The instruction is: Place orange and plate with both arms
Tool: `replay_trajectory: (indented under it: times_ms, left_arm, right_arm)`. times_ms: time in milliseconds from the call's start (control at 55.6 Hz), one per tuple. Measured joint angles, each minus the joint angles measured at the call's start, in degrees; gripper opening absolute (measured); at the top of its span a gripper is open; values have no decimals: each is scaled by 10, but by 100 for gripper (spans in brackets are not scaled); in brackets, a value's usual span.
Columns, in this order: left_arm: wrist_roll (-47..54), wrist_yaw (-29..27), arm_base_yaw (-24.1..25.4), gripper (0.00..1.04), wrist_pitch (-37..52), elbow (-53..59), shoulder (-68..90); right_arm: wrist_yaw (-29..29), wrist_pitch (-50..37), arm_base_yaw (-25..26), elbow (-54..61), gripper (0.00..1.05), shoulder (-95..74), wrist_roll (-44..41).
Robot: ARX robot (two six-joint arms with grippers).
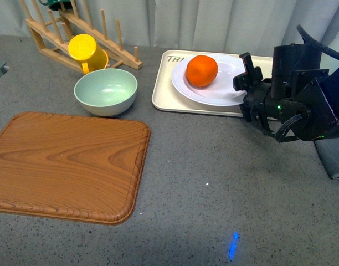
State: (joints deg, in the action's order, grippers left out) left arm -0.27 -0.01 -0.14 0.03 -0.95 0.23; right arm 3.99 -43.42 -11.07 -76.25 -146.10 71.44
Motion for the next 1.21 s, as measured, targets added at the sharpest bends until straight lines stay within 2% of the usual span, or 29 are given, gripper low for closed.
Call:
replay_trajectory:
  times_ms: [162, 270, 306, 324, 360, 378, 432, 504, 558, 666, 881, 917, 1025, 1097, 1205]
  left_arm:
    - [0, 0, 0, 98, 0, 0, 0]
    - [0, 0, 0, 98, 0, 0, 0]
    - [0, 0, 0, 98, 0, 0, 0]
    - [0, 0, 0, 98, 0, 0, 0]
    - [0, 0, 0, 98, 0, 0, 0]
    - [0, 0, 0, 98, 0, 0, 0]
    - [0, 0, 0, 98, 0, 0, 0]
    - [0, 0, 0, 98, 0, 0, 0]
    - [0, 0, 0, 98, 0, 0, 0]
    - [0, 0, 0, 98, 0, 0, 0]
    - [0, 0, 0, 98, 0, 0, 0]
    - [0, 0, 0, 98, 0, 0, 0]
    - [0, 0, 0, 98, 0, 0, 0]
    - [0, 0, 0, 98, 0, 0, 0]
    - [0, -1, 0, 98, 0, 0, 0]
  right_arm:
    - [-19, 26, 3, 63, 66, 71, -30]
    - [-97, 15, 0, 132, 84, 154, -123]
    - [-141, -3, -3, 163, 91, 190, -192]
    - [-153, -9, -4, 172, 93, 200, -201]
    - [-197, -40, -5, 207, 98, 238, -283]
    - [-210, -52, -6, 220, 97, 252, -312]
    - [-262, -133, -6, 301, 95, 332, -471]
    - [-262, -244, -3, 400, 96, 411, -665]
    - [-250, -290, 2, 448, 96, 447, -761]
    - [-220, -347, 14, 538, 96, 518, -889]
    - [-176, -360, 43, 677, 96, 659, -982]
    - [-166, -352, 47, 695, 96, 685, -984]
    - [-155, -256, 57, 751, 96, 810, -983]
    - [-151, -156, 61, 761, 96, 921, -978]
    - [-146, 48, 67, 761, 96, 1131, -952]
